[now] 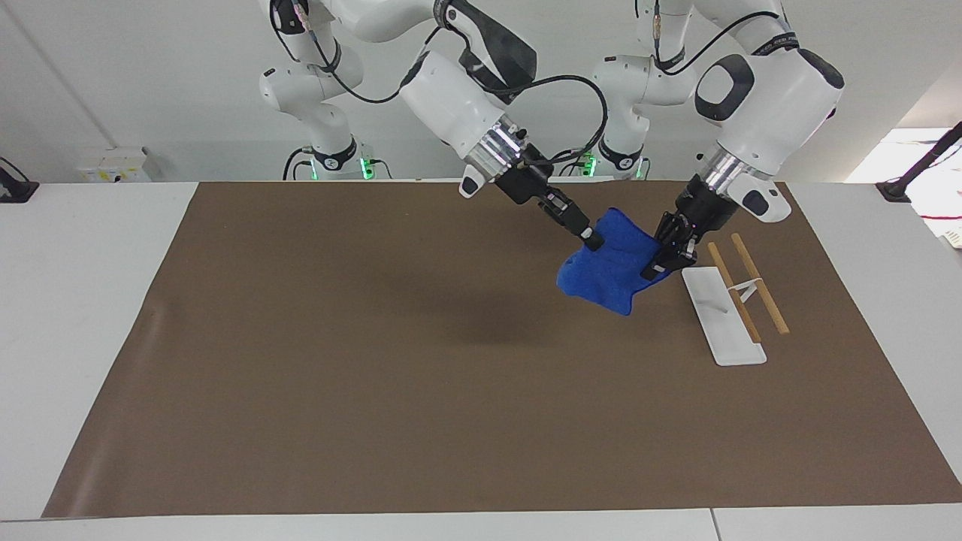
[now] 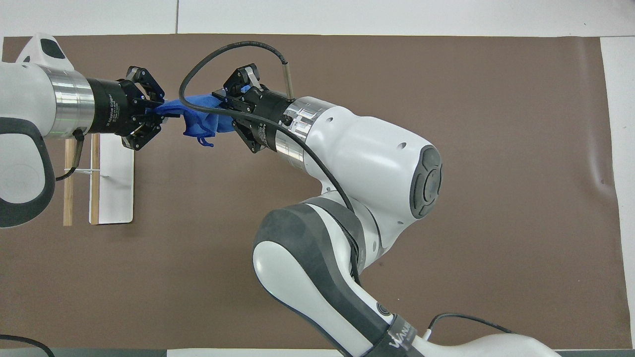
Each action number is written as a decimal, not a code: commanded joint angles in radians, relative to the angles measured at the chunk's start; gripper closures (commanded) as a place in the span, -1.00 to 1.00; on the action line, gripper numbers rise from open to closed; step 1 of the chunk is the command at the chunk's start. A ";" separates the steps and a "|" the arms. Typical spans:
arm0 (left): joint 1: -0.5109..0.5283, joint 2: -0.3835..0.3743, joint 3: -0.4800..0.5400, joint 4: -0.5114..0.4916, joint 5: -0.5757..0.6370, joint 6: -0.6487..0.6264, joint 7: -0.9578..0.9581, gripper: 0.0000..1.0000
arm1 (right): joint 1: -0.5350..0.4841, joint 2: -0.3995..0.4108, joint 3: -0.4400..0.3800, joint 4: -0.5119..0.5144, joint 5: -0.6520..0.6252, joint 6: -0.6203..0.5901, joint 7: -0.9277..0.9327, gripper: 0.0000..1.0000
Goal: Right arm passes towel to left arm to hang
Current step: 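Open the right gripper and withdraw it while the left gripper holds the towel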
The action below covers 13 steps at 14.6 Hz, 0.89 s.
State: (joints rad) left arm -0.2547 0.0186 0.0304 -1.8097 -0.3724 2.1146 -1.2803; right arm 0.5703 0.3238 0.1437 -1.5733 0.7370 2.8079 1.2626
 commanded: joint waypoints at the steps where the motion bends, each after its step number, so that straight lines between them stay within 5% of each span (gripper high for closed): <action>1: 0.002 -0.003 0.003 0.003 0.076 0.001 0.016 1.00 | -0.021 -0.002 -0.006 -0.016 0.008 0.021 -0.150 -0.79; 2: 0.002 -0.003 0.003 0.001 0.104 0.001 0.016 1.00 | -0.042 -0.002 -0.006 -0.020 0.002 0.019 -0.202 -1.00; 9: 0.024 -0.052 0.008 -0.029 0.360 -0.005 0.013 1.00 | -0.188 -0.069 -0.015 -0.217 -0.172 -0.019 -0.686 -1.00; 13: 0.113 -0.091 0.008 -0.075 0.409 -0.001 0.013 1.00 | -0.318 -0.111 -0.016 -0.287 -0.304 -0.157 -0.907 -1.00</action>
State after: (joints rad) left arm -0.1858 -0.0271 0.0405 -1.8298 0.0032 2.1113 -1.2761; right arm 0.3210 0.2727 0.1195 -1.8006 0.5115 2.7287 0.4285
